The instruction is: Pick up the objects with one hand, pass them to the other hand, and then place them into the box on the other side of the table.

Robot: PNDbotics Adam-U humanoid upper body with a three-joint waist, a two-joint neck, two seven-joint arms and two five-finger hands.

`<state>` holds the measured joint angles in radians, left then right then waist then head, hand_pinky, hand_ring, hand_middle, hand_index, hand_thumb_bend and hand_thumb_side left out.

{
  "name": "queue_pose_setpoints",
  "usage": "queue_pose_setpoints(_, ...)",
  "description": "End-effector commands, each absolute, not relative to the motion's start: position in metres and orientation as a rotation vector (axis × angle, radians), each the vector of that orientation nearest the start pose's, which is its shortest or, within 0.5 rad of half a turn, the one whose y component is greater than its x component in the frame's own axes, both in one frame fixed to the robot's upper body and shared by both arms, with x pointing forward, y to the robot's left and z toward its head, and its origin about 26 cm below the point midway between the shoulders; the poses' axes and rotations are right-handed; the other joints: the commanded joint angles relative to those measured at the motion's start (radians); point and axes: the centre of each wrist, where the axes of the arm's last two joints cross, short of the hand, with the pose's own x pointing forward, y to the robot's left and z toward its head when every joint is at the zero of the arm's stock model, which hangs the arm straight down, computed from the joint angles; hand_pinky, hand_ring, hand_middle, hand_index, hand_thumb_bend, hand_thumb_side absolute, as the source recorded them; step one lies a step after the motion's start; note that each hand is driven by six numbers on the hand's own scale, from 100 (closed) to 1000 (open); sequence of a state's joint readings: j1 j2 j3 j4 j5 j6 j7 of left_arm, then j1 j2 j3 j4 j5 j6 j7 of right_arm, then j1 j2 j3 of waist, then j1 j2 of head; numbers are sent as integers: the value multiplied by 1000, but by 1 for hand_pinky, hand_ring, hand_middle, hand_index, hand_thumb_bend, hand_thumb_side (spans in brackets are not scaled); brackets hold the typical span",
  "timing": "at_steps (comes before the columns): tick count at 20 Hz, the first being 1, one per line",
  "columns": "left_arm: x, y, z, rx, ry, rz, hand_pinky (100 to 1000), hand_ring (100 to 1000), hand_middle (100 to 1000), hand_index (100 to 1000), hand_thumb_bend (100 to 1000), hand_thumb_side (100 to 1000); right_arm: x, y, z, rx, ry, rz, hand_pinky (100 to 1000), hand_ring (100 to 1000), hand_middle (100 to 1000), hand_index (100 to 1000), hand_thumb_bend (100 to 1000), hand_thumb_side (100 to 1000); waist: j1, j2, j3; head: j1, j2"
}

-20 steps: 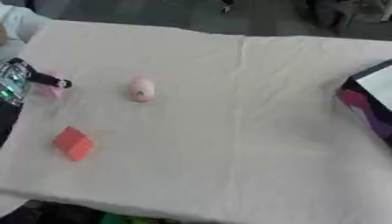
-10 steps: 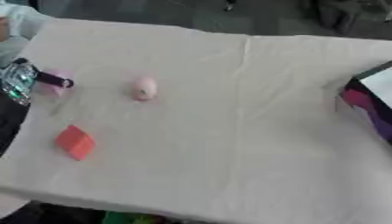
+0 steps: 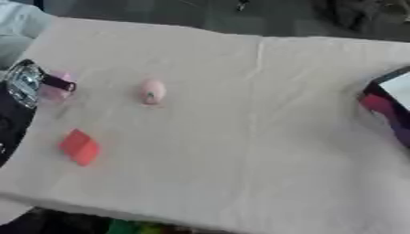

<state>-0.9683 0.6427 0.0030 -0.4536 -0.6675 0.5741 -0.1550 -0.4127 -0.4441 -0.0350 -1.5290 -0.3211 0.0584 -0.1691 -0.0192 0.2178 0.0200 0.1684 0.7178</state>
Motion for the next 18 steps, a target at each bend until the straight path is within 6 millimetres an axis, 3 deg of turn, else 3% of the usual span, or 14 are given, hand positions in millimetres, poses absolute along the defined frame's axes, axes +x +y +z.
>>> queue_pose_setpoints(1,460,443,168,1015,-673,-386,848,810,701,622,344,203,368,-326,158,-171,-1918,15,1000,989,975,969,100,701,3,-16,1,4,-3)
queue_pose_setpoints(18,463,432,209,992,-863,-379,840,732,633,584,194,108,368,-327,161,-174,-1929,29,1000,988,974,969,100,684,1,-37,11,-5,-13)
